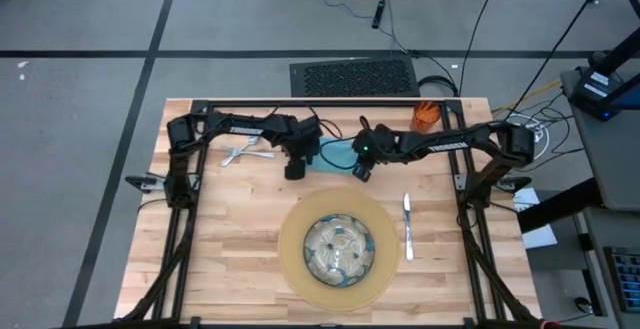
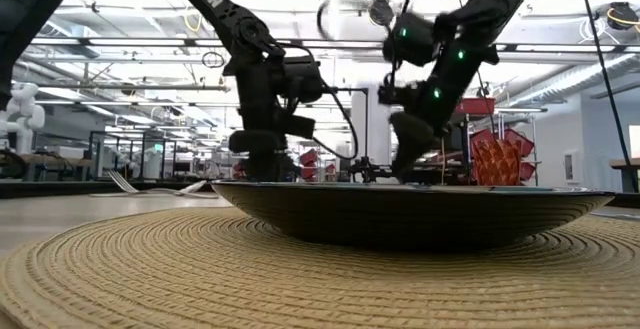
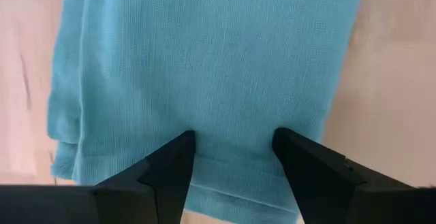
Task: Set table place
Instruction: Move the blue napkin beside the brown placemat
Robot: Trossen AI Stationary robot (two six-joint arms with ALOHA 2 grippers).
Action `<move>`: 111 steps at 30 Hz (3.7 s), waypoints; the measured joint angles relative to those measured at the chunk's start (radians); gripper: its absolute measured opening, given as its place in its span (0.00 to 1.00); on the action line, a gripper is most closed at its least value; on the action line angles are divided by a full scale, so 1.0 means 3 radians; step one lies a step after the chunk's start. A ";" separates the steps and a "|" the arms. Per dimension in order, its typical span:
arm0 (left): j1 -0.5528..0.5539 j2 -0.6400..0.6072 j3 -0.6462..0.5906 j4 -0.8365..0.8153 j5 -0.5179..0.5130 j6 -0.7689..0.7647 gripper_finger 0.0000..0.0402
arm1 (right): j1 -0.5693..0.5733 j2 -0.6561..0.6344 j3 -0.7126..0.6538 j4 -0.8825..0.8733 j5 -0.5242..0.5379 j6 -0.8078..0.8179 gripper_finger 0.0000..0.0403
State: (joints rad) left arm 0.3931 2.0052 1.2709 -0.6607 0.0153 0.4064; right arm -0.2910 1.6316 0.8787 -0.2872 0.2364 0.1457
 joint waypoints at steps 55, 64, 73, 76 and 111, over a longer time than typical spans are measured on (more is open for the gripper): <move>-0.3010 -0.1996 -0.2413 0.1047 -0.0926 -0.6067 0.45 | 0.1369 -0.1915 0.0001 -0.0141 0.1313 -0.0847 0.29; -0.3697 -0.1991 -0.2419 0.1133 -0.1523 -0.7390 0.44 | 0.1040 -0.1318 -0.0079 0.0016 0.0004 -0.0761 0.29; -0.3909 -0.1835 -0.2413 0.1434 -0.1786 -0.7624 0.44 | 0.0811 -0.0301 0.0073 0.0879 -0.1005 -0.0858 0.29; -0.3932 -0.1742 -0.2408 0.1582 -0.1821 -0.7623 0.44 | 0.0773 -0.0009 0.0300 0.0887 -0.1183 -0.0896 0.29; -0.4280 -0.1621 -0.2265 0.1899 -0.2062 -0.7757 0.44 | 0.0674 0.2389 0.2635 0.0400 -0.1575 -0.1088 0.29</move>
State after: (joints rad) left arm -0.8908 1.5188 0.5915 -0.0910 -0.6033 -1.9207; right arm -0.0886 2.3484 1.6693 -0.1672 -0.2361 -0.1808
